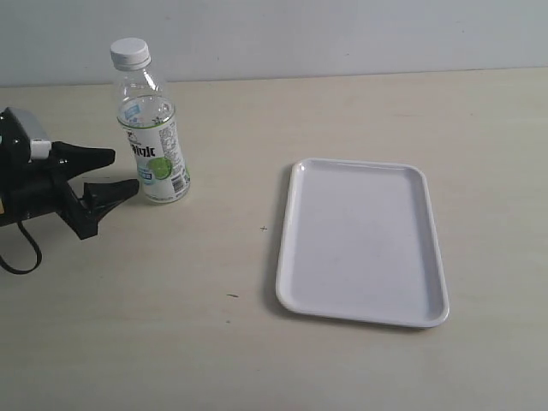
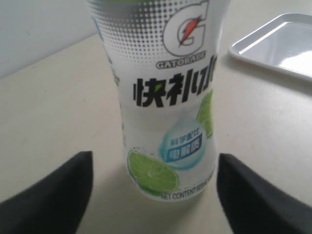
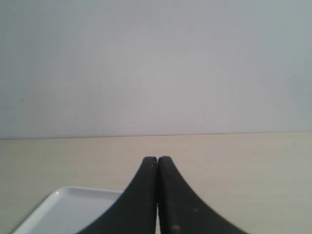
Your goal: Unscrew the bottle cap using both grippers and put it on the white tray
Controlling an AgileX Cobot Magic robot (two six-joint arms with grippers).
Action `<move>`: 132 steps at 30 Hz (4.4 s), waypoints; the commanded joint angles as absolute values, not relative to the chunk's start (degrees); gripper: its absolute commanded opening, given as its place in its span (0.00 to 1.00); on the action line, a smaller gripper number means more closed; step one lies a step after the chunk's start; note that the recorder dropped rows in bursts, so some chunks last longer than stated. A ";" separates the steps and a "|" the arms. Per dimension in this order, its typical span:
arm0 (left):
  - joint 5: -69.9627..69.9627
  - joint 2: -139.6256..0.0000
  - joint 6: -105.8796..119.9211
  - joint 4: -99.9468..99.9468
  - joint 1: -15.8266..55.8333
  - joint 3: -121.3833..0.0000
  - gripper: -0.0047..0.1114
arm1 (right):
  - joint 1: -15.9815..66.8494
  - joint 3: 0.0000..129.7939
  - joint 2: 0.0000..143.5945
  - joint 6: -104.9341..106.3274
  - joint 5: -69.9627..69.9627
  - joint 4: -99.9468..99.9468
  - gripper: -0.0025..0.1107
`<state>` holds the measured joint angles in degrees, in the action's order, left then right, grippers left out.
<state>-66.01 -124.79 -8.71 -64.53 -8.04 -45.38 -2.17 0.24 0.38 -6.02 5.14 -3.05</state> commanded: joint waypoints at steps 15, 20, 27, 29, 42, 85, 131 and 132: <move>-65.66 -128.31 -8.65 -58.17 -4.33 -47.40 0.72 | -2.45 0.00 0.00 -5.86 4.97 -3.00 0.02; -65.30 -128.65 -8.93 -57.68 -2.10 -49.40 0.73 | -2.45 0.00 0.00 -5.86 4.97 -3.00 0.02; -60.59 -128.65 -9.39 -53.45 1.28 -51.52 0.73 | -2.45 0.00 0.00 -5.86 4.97 -3.00 0.02; -59.48 -128.65 -9.39 -53.31 2.13 -52.21 0.73 | -2.45 0.00 0.00 -5.86 4.97 -3.00 0.02; -57.34 -128.65 -11.33 -48.14 5.25 -52.94 0.72 | -2.45 0.00 0.00 -5.86 4.97 -3.00 0.02; -64.91 -133.71 -12.35 -49.74 5.28 -54.85 0.04 | -2.45 0.00 0.00 -5.86 4.97 -3.00 0.02; -64.91 -133.71 -12.35 -50.46 5.28 -54.85 0.04 | -2.45 0.00 0.00 -5.75 2.50 -3.00 0.02; -64.91 -133.71 -12.35 -50.46 5.28 -54.85 0.04 | -2.45 0.00 0.00 -5.87 -0.50 -3.00 0.02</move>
<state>-64.46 -133.81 -12.23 -50.51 5.15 -54.68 -2.17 0.24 0.38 -6.02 4.71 -3.05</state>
